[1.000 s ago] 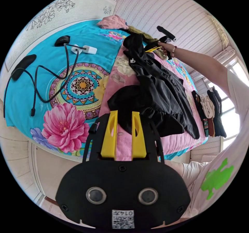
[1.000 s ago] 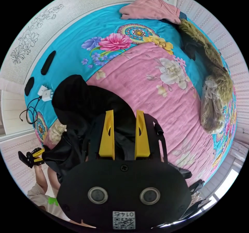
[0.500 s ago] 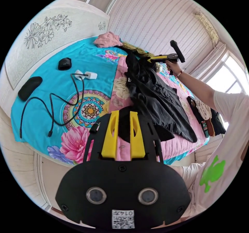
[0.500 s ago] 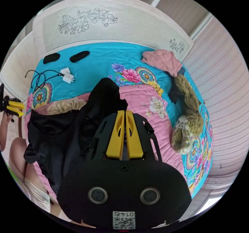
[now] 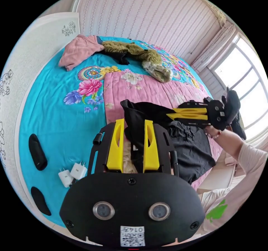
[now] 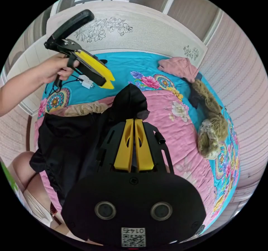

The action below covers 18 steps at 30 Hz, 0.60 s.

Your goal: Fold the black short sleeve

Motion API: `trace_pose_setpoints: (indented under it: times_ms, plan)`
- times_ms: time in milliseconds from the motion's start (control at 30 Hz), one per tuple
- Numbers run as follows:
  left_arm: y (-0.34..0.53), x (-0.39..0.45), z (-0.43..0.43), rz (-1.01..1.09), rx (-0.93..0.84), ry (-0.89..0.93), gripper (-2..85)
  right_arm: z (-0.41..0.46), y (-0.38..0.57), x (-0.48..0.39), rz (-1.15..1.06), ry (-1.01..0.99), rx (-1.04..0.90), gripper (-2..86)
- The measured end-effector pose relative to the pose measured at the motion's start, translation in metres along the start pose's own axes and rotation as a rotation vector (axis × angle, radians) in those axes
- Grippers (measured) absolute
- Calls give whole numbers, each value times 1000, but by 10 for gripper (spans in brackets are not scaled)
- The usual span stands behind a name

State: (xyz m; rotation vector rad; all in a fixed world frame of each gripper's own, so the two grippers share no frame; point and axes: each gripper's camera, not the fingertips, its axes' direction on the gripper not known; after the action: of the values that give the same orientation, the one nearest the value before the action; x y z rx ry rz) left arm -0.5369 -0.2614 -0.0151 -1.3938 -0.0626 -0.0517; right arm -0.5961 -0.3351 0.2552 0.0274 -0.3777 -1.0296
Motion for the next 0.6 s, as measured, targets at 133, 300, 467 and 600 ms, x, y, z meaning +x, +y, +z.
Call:
trace_pose_setpoints:
  times_ms: [133, 300, 467, 600]
  plan:
    - [-59, -5, 46, -35, -143, 49, 14, -3, 6, 20, 54, -52, -7, -10]
    - [-68, 20, 26, 102, -54, -76, -8, -15, 15, 38, 42, -2, -23, -10]
    - [6, 43, -39, 296, 258, -29, -10, -36, 39, 44, 71, 7, 13, -10]
    - [48, 61, -23, 390, 133, -183, -9, -33, 73, 36, 95, 57, -56, -10]
